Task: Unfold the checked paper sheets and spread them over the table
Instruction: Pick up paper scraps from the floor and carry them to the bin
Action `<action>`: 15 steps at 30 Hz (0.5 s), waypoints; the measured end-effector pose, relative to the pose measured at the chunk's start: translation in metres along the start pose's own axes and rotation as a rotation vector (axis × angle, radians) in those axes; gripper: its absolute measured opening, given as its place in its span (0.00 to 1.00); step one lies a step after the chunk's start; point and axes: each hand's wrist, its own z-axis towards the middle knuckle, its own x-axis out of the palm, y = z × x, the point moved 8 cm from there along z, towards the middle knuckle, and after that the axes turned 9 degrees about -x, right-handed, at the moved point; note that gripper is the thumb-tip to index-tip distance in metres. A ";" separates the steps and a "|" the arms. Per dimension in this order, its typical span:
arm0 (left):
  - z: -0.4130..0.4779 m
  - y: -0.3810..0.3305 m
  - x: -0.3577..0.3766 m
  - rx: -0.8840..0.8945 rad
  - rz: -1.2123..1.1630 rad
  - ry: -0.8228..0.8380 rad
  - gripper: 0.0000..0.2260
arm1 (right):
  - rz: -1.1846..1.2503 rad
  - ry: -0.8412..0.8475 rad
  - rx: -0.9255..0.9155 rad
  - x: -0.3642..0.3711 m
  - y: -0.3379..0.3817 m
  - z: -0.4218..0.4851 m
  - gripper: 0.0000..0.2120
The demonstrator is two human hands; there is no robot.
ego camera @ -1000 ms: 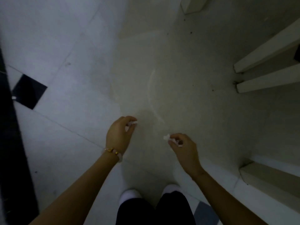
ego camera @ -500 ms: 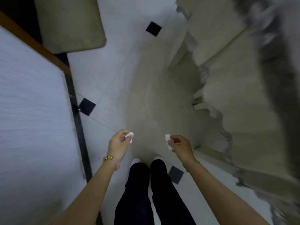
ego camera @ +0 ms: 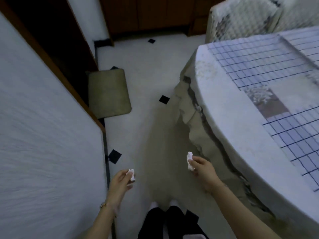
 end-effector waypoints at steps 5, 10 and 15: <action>-0.023 -0.025 -0.028 0.090 -0.056 -0.051 0.03 | 0.125 -0.013 -0.001 -0.009 0.022 -0.022 0.20; -0.037 -0.049 -0.040 0.191 -0.123 -0.090 0.05 | 0.083 0.083 -0.070 0.007 0.050 -0.025 0.22; -0.067 -0.068 -0.048 0.299 -0.138 -0.166 0.06 | -0.016 0.227 -0.138 0.038 0.081 -0.012 0.09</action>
